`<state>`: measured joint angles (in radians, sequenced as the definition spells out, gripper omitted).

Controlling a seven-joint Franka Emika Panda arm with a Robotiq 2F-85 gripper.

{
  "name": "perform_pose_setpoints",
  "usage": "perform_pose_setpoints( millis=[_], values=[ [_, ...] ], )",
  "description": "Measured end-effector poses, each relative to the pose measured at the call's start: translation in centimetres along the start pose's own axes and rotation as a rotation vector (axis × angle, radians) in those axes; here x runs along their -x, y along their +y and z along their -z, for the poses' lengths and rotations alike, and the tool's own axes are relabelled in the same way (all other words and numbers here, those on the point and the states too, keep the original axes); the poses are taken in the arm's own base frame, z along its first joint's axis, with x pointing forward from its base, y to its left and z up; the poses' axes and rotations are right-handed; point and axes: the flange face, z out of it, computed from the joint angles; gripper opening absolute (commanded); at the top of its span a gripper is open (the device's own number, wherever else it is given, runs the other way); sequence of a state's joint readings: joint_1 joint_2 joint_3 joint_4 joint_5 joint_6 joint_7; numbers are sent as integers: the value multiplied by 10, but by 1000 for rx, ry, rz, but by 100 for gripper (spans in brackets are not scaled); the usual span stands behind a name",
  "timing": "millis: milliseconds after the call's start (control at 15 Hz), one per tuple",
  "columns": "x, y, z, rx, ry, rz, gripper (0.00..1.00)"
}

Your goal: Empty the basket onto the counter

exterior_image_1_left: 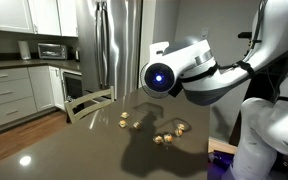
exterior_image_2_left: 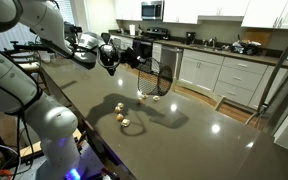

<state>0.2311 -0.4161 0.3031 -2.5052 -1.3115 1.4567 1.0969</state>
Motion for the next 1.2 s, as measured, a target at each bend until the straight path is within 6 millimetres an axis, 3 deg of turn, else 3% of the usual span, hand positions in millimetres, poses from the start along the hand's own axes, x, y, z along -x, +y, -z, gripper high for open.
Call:
perform_pose_setpoints(
  millis=[667,1200],
  values=[
    [-3,-10,-20,-219,-86,-6,1],
    [-11,8,-38,-482,-196,2,1]
  ],
)
